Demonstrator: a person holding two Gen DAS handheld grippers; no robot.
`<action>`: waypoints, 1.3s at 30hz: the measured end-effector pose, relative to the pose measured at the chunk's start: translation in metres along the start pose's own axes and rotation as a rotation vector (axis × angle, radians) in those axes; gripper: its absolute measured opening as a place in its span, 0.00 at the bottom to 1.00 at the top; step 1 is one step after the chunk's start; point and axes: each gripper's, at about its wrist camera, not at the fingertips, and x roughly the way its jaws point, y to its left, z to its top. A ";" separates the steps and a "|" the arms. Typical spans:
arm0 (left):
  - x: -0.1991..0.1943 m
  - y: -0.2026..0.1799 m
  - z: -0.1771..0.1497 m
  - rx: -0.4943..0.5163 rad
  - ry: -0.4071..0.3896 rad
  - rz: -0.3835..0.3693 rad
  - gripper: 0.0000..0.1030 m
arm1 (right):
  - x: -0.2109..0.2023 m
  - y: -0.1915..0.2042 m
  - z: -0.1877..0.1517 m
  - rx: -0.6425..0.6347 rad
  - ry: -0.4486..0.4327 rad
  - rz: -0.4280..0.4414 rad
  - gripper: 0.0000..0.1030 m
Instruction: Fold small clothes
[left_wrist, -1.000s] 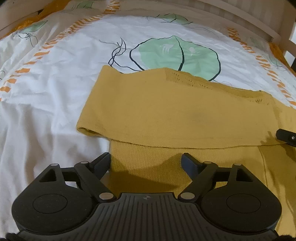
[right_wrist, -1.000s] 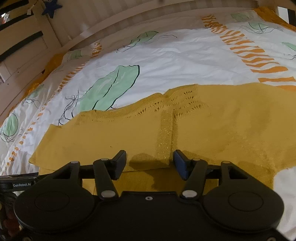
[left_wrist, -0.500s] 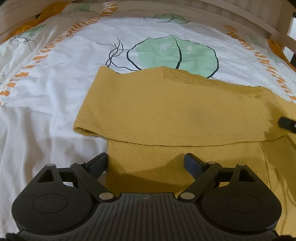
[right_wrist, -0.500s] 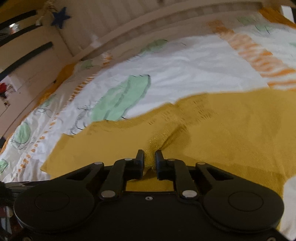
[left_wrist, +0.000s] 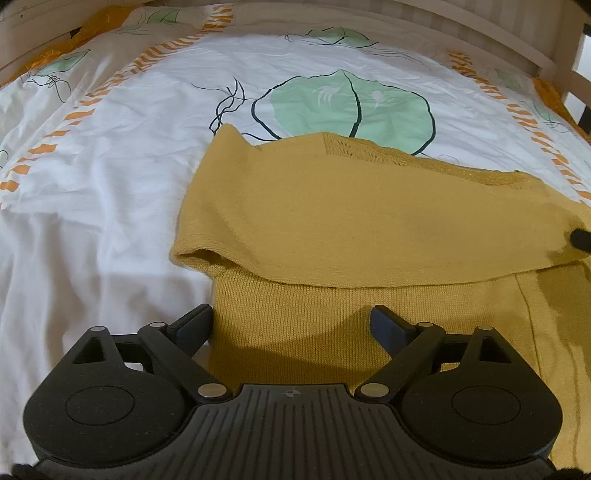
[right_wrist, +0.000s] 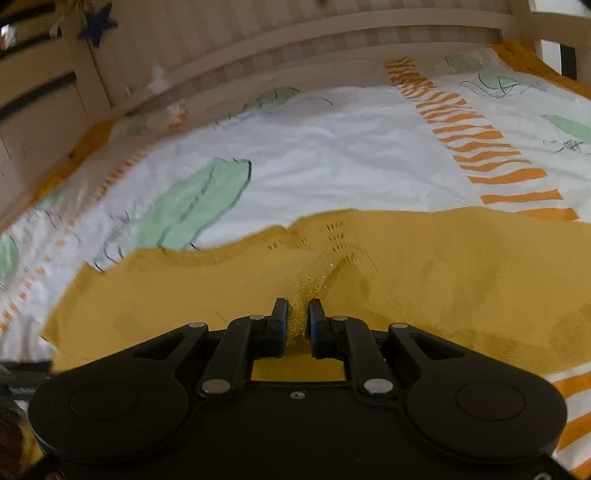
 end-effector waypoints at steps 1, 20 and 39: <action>0.000 0.000 0.000 0.000 0.001 -0.001 0.89 | 0.000 0.000 0.000 -0.005 -0.001 -0.010 0.18; 0.001 0.001 -0.001 0.002 -0.005 -0.013 0.95 | 0.006 -0.013 -0.005 -0.007 0.010 -0.125 0.32; 0.004 0.002 -0.002 0.007 -0.010 -0.030 1.00 | -0.022 0.000 0.003 -0.015 -0.220 0.197 0.72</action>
